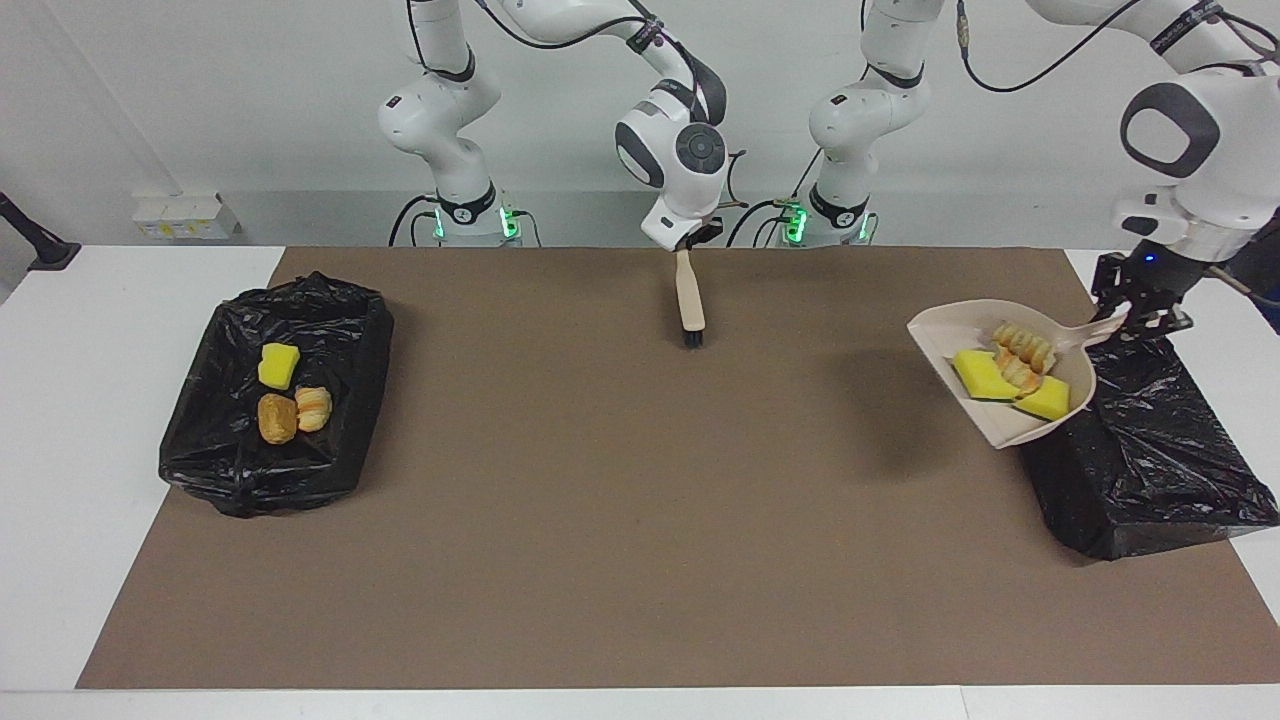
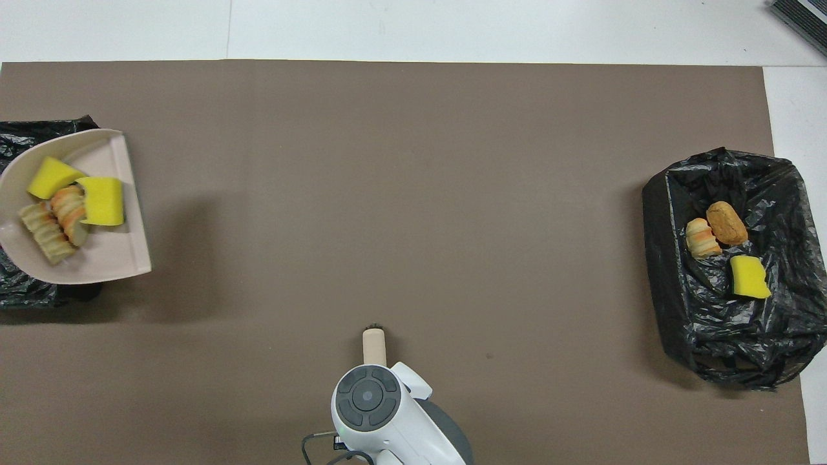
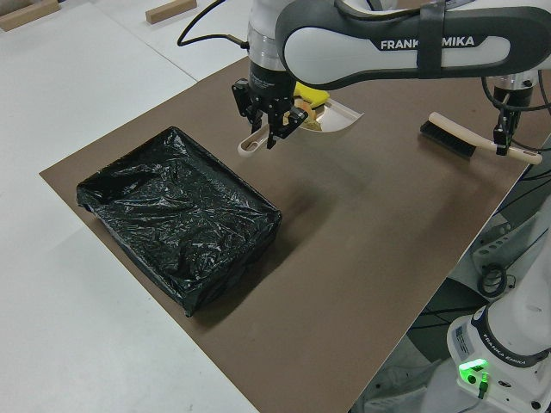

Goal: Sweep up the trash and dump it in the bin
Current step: 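Tip the dustpan into the black bin with the left gripper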

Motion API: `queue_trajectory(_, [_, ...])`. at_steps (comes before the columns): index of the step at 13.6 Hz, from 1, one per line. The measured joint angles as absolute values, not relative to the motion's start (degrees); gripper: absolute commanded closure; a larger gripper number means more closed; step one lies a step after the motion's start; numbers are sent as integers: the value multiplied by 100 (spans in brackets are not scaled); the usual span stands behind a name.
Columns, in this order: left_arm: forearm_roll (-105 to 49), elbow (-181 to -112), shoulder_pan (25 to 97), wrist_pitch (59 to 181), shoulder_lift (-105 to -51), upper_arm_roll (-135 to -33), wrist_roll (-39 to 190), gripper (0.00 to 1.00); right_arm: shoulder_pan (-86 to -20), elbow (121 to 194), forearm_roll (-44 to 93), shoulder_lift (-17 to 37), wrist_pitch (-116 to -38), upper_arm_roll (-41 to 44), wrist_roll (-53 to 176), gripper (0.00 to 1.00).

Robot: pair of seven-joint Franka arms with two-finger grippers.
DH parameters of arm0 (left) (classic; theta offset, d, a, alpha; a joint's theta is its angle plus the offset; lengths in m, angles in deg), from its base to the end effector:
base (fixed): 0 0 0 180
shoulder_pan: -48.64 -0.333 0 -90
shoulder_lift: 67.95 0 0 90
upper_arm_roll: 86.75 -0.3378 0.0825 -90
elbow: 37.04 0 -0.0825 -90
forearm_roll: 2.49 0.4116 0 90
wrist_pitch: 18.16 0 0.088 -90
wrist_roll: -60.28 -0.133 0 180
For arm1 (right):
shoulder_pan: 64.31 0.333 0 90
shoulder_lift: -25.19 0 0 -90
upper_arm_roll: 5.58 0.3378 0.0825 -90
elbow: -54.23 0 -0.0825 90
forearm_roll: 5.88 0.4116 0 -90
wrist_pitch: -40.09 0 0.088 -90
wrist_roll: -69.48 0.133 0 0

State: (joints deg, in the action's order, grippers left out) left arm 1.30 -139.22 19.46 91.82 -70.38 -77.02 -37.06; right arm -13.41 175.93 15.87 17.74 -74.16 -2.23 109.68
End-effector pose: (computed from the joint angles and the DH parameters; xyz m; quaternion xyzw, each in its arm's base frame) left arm 0.5781 0.2123 0.5194 -0.7705 0.6350 -0.0009 0.0548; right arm 0.2968 0.4660 0.3153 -0.9779 -0.0209 0.2072 0.0179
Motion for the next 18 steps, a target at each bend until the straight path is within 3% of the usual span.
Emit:
queue_trajectory(2, [719,-13295,1686,9150,-7439,-7729,-3778,100,-1252,17605,1612,1723,-7576,-224,11144,100])
queue_trajectory(3, [957,-12991,1626,9150,-7671,-7735,-3796,100,-1178,17607,1613,1672,-7652,-224,11236,41])
queue_trajectory(4, [1128,-12739,1597,9184,-7883,-7758,-3796,100,-1122,17599,1614,1648,-7687,-224,11296,0])
queue_trajectory(10, [2454,-12208,1508,10274,-8737,-8087,-3638,100,-1387,17065,1580,1659,-7104,-302,11311,0])
queue_trajectory(18, [4439,-12203,1945,9977,-8691,-8005,-2771,100,-3580,16631,862,2125,-6390,-377,10190,0])
